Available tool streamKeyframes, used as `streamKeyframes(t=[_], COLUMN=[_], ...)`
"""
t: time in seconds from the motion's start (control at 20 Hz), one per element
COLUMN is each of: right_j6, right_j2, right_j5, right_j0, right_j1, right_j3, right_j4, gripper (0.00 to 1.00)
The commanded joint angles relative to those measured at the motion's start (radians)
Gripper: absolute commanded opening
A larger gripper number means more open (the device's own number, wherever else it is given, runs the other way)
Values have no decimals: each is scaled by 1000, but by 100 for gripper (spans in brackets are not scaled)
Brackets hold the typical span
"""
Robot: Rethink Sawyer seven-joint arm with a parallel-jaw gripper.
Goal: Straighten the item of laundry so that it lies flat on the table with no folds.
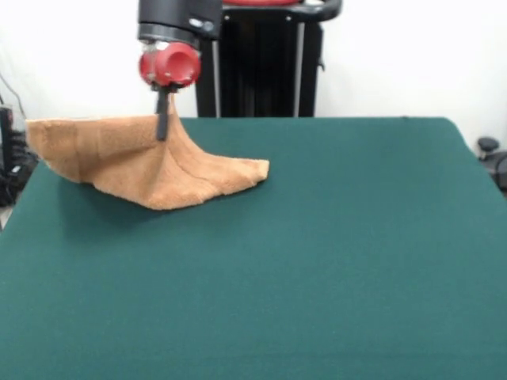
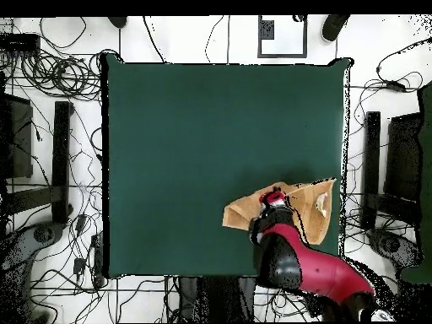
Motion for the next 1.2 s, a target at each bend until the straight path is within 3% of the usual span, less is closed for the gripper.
streamKeyframes(t=[0.05,0.1,0.25,0.55,0.65,1.1,1.2], right_j6=[77,59,33,-32,-24,-18,1], right_j2=[-270,-325,-315,-154,-150,-142,-185], right_j5=[266,313,351,381,377,432,463], right_j0=[367,426,424,245,240,256,312], right_j1=[37,55,78,51,45,82,100], right_j3=[-104,-154,-234,-275,-265,-321,-347], right_j4=[231,257,269,183,169,170,184], gripper=[0,0,0,0,0,0,0])
